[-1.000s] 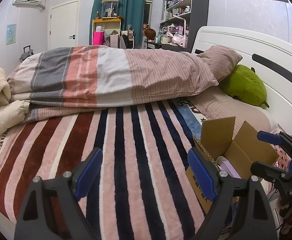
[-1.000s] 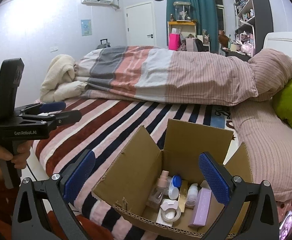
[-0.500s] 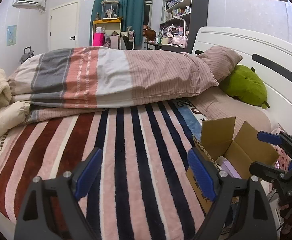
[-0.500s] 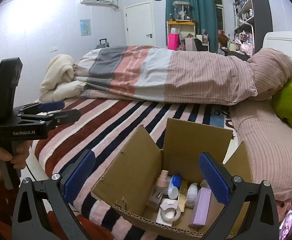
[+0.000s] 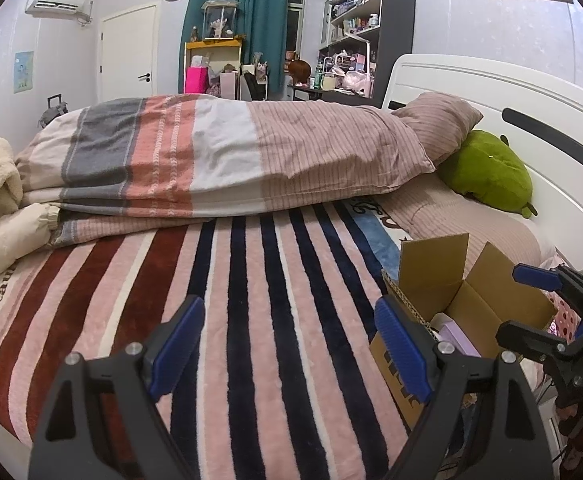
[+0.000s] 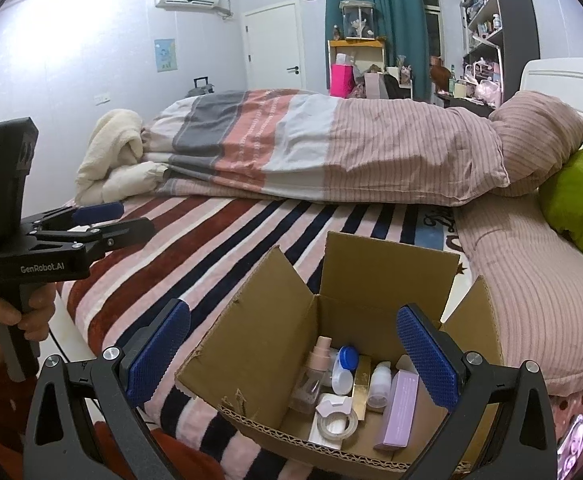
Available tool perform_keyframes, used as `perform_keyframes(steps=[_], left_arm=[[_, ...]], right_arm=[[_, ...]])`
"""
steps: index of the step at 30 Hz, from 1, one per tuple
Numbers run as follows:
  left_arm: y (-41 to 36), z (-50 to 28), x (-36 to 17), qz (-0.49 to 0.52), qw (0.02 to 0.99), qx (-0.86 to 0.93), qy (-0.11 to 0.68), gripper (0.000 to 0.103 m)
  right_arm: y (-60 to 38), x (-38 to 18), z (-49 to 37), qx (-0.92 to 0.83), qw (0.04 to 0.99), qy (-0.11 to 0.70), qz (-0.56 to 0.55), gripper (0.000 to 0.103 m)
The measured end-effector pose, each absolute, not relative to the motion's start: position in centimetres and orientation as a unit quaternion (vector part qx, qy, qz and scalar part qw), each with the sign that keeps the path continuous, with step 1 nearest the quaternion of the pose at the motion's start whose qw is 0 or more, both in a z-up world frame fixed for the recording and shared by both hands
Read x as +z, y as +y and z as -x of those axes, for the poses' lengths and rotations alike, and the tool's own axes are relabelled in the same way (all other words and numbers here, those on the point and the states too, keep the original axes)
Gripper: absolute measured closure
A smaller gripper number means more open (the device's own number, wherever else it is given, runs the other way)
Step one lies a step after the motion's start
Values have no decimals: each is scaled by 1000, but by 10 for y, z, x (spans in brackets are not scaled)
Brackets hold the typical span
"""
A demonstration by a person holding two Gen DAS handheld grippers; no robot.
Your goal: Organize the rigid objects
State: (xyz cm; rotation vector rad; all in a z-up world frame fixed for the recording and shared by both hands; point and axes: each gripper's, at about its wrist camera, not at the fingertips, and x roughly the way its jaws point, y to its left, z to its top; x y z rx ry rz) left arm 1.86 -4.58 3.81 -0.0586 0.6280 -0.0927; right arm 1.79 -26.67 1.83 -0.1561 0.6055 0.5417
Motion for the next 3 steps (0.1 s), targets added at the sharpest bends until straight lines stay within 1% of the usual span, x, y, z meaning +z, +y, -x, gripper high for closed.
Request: perform_keyframes(steps=[3], left_arm=[[-46, -19, 38, 29, 950, -45, 309, 18]], right_arm=[[-267, 19, -18, 262, 916, 293, 76, 0]])
